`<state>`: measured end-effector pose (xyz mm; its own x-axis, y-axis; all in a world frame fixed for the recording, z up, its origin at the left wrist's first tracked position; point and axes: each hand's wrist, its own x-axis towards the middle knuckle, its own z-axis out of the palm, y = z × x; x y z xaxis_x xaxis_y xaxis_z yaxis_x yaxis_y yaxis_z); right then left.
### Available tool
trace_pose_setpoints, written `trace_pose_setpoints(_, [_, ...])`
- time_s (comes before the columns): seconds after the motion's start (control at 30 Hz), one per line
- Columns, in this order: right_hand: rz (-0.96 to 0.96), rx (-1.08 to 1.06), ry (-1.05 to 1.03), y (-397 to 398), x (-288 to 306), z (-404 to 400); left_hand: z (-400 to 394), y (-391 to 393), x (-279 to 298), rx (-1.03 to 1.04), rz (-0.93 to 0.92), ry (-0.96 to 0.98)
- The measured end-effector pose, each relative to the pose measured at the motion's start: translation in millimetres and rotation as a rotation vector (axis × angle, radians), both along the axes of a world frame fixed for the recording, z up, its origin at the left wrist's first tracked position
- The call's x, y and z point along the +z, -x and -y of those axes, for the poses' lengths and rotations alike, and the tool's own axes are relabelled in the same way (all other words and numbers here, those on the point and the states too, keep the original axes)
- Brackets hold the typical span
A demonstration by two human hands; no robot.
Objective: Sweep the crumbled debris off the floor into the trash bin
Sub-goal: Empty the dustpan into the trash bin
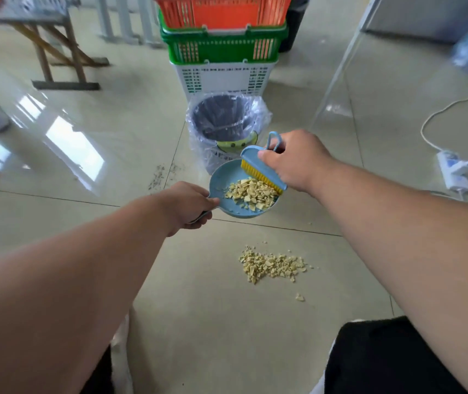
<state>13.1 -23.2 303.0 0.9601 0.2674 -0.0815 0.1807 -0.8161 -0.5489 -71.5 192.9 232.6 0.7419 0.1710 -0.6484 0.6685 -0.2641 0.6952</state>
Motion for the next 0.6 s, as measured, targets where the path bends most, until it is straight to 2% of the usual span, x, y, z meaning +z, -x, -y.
trace_pose_setpoints(0.27, [0.129, -0.165, -0.272, 9, 65, -19, -15, -2, 98, -0.006, 0.105, -0.072])
trace_pose_setpoints(0.6, [0.01, -0.136, -0.249, 22, 50, -32, -42, 2, 121, -0.043, 0.099, -0.172])
